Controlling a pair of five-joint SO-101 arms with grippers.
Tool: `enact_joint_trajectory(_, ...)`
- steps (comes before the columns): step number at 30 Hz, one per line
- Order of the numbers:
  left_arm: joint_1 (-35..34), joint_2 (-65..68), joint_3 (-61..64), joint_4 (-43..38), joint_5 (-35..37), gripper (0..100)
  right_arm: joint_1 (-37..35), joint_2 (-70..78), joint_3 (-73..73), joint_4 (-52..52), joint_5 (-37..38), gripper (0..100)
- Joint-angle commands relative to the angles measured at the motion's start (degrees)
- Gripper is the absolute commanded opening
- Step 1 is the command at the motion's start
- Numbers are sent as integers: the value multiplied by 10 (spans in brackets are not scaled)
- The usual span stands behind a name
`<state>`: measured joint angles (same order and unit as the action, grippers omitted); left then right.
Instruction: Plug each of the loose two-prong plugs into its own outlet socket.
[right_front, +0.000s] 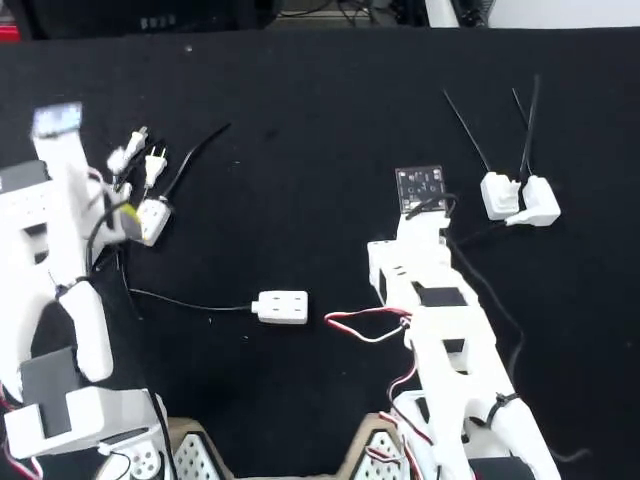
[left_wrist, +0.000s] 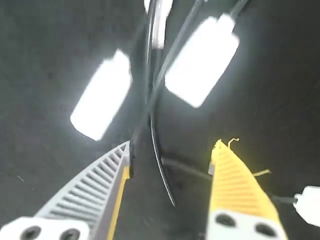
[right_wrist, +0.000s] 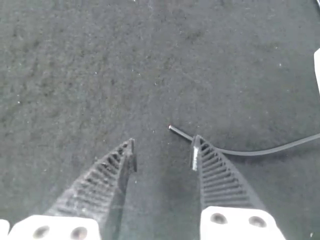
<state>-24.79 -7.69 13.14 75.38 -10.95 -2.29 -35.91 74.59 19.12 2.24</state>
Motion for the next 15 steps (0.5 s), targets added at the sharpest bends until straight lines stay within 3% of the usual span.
enact_joint_trajectory(1, 14, 18, -139, 5, -47, 256, -7, -22, -33, -11, -3, 167)
enact_joint_trajectory(15, 15, 375, -524, 5, -91, 256, -7, -22, -35, -11, -4, 167)
